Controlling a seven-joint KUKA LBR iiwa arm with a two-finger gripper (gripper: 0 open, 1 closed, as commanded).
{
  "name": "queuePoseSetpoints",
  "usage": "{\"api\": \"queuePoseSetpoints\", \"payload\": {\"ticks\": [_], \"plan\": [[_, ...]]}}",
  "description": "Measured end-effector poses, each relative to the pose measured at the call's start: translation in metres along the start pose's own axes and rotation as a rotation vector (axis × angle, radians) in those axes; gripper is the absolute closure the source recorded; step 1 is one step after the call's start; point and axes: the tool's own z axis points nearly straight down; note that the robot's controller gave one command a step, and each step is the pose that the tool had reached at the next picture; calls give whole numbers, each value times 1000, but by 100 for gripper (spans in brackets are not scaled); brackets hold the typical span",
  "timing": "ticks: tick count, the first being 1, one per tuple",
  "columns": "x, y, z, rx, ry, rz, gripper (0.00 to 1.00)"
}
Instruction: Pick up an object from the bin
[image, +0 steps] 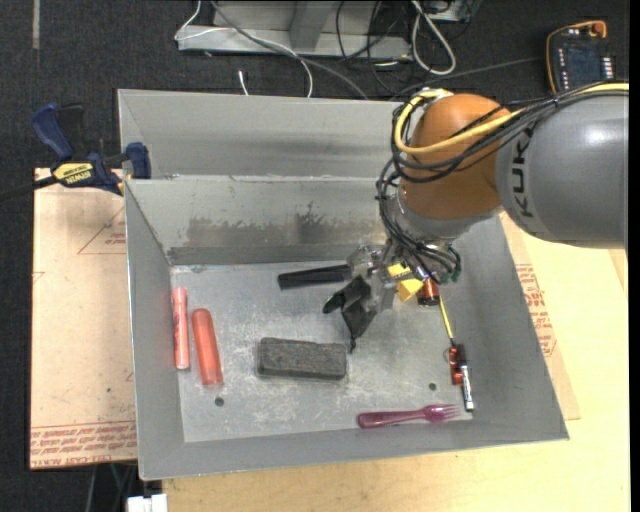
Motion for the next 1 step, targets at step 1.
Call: {"api": "queuePoseSetpoints", "payload": {"ticks": [1], "plan": [[9,41,-84,-3,-5,101,100]]}}
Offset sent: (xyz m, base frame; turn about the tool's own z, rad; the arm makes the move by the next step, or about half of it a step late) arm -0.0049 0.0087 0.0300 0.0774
